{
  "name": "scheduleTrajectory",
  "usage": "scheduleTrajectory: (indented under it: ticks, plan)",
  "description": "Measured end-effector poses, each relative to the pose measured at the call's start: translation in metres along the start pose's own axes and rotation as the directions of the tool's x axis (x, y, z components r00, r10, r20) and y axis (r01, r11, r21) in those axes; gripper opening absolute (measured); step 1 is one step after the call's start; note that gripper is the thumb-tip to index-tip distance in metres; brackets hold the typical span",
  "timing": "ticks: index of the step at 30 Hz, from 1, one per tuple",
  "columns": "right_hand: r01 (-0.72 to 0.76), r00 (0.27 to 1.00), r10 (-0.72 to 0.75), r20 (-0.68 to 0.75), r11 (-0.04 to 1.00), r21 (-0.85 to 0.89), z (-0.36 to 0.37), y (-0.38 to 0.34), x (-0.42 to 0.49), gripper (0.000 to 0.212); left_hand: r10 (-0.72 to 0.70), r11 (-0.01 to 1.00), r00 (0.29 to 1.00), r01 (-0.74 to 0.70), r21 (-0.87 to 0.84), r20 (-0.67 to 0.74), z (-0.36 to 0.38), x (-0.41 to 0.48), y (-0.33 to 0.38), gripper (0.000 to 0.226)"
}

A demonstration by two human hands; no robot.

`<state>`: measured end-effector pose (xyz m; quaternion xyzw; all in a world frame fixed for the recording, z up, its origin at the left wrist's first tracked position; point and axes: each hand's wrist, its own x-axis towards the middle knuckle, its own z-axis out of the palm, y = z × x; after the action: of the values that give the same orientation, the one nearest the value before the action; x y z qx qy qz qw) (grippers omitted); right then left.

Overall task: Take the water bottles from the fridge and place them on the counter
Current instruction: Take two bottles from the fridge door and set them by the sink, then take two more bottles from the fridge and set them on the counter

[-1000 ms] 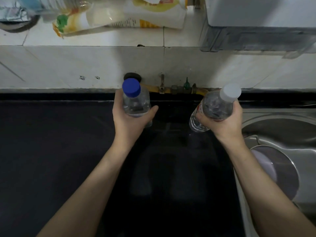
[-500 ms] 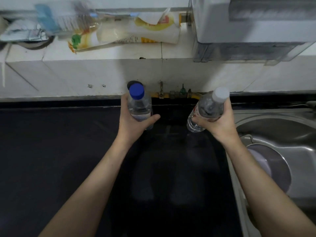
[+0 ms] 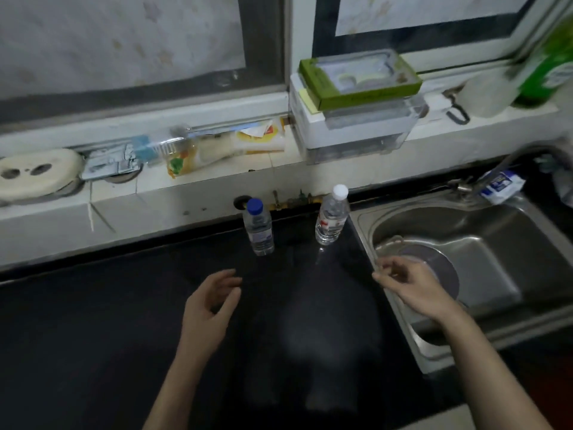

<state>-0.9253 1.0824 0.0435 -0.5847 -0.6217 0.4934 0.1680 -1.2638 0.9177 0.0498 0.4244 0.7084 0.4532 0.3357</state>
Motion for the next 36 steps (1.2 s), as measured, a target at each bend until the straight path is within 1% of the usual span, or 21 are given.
scheduleTrajectory:
  ticks: [2,5,7,10,12,15,17,19,21,24,26,28,30,32,34,36]
  plan:
    - [-0.018,1.000,0.018,0.022,1.000,-0.010,-0.001,0.005,-0.045,0.027,-0.022,1.000,0.998,0.021,0.016,0.059,-0.003,-0.021,0.006,0.028]
    - [-0.039,0.999,0.039,-0.028,0.999,0.012,0.001,0.019,-0.119,0.024,-0.052,0.997,0.962,0.036,0.064,0.267,0.002,-0.053,0.012,0.026]
    - [-0.081,0.992,0.086,-0.096,0.995,0.056,0.005,0.036,-0.170,0.023,-0.054,0.992,0.911,0.002,0.127,0.409,0.010,-0.073,0.011,0.027]
    - [-0.166,0.966,0.179,-0.188,0.983,0.085,0.010,0.069,-0.245,0.021,-0.042,0.979,0.795,-0.089,0.186,0.605,0.031,-0.101,0.010,0.029]
    - [-0.231,0.939,0.256,-0.232,0.964,0.131,0.010,0.091,-0.293,0.020,-0.029,0.971,0.734,-0.140,0.193,0.678,0.051,-0.116,0.011,0.027]
    - [-0.306,0.882,0.354,-0.311,0.932,0.193,0.005,0.128,-0.354,0.019,0.022,0.958,0.706,-0.219,0.188,0.708,0.089,-0.133,0.019,0.025]
    - [-0.331,0.855,0.386,-0.345,0.920,0.209,0.002,0.148,-0.390,0.019,0.053,0.945,0.692,-0.268,0.187,0.720,0.119,-0.142,0.031,0.025]
    - [-0.358,0.828,0.424,-0.367,0.903,0.237,0.000,0.167,-0.422,0.018,0.069,0.932,0.659,-0.310,0.187,0.749,0.152,-0.148,0.048,0.024]
    - [-0.382,0.780,0.471,-0.412,0.880,0.283,0.000,0.185,-0.454,0.017,0.095,0.912,0.589,-0.375,0.168,0.802,0.186,-0.157,0.068,0.023]
    - [-0.406,0.684,0.540,-0.491,0.841,0.358,0.006,0.213,-0.499,0.017,0.154,0.873,0.443,-0.480,0.088,0.883,0.238,-0.177,0.097,0.027]
    - [-0.444,0.638,0.588,-0.496,0.808,0.387,0.016,0.233,-0.526,0.016,0.153,0.845,0.336,-0.531,0.053,0.930,0.269,-0.195,0.111,0.030]
    - [-0.486,0.613,0.634,-0.471,0.773,0.409,0.026,0.253,-0.551,0.016,0.119,0.813,0.242,-0.580,0.045,0.963,0.299,-0.215,0.118,0.030]
    - [-0.526,0.600,0.674,-0.431,0.738,0.423,0.034,0.268,-0.571,0.018,0.108,0.791,0.191,-0.611,0.032,0.976,0.324,-0.233,0.120,0.030]
    - [-0.567,0.575,0.711,-0.404,0.703,0.430,0.037,0.281,-0.589,0.020,0.111,0.772,0.165,-0.635,0.019,0.980,0.348,-0.253,0.120,0.035]
    - [-0.593,0.535,0.744,-0.400,0.668,0.449,0.036,0.290,-0.606,0.022,0.110,0.766,0.152,-0.643,0.014,0.982,0.370,-0.273,0.119,0.039]
    - [-0.589,0.477,0.770,-0.423,0.637,0.497,0.033,0.296,-0.619,0.023,0.098,0.763,0.118,-0.647,0.001,0.988,0.390,-0.289,0.119,0.039]
